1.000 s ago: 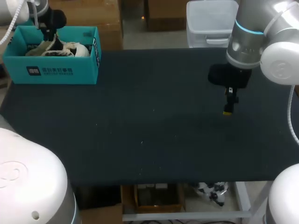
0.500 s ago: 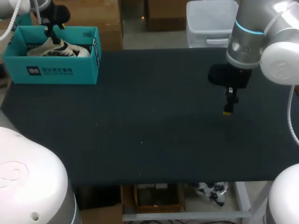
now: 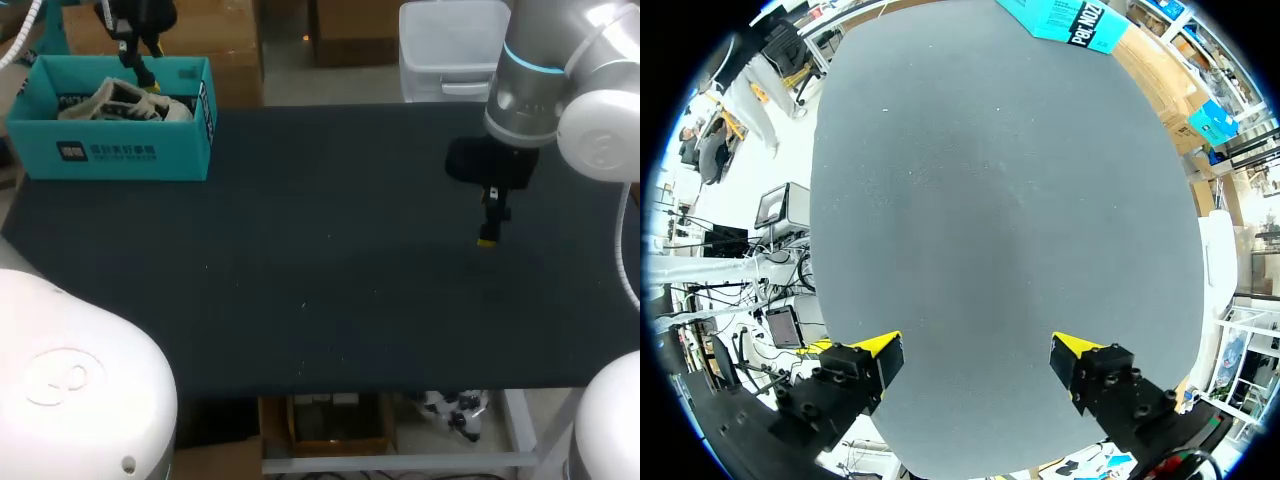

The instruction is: Open the shoe tongue, take the insole out of the shoe, put the insole back into the shoe, and pack the shoe into the shoebox

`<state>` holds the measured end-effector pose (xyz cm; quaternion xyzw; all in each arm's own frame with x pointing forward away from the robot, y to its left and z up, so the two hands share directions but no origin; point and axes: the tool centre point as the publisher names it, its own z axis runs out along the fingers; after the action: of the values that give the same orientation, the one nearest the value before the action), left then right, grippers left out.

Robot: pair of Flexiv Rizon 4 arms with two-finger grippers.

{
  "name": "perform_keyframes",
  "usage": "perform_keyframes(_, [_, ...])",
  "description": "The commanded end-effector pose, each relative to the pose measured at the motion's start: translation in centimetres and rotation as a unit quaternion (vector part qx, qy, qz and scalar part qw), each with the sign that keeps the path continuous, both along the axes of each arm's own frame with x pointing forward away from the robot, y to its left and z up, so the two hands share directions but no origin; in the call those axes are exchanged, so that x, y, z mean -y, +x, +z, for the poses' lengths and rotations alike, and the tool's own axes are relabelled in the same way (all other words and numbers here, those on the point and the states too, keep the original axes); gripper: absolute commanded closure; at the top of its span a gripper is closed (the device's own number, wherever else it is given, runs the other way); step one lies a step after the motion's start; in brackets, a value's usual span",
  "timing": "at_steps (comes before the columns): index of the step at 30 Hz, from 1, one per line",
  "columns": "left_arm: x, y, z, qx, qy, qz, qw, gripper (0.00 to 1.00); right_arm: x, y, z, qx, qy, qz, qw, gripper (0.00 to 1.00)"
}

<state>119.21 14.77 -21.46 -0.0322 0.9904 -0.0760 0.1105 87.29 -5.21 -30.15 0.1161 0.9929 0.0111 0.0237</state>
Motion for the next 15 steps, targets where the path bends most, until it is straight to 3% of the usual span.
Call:
perform_keyframes(1, [1.8, -5.9, 2.5, 0.003, 0.027, 0.03, 0.999, 0.0, 0.1, -0.1, 0.0, 0.001, 0.001, 0.0, 1.0, 0.0])
perform_keyframes(5, [3.2, -8.7, 2.7, -0.014, 0.027, 0.042, 0.999, 0.0, 0.1, -0.1, 0.0, 0.001, 0.001, 0.0, 1.0, 0.0])
perform_keyframes(10, [4.4, -12.0, 2.5, -0.012, 0.033, 0.028, 0.999, 0.0, 0.1, -0.1, 0.0, 0.001, 0.001, 0.0, 1.0, 0.0])
perform_keyframes(15, [5.5, -14.4, 1.9, -0.026, 0.043, 0.021, 0.999, 0.0, 0.1, -0.1, 0.0, 0.001, 0.001, 0.0, 1.0, 0.0])
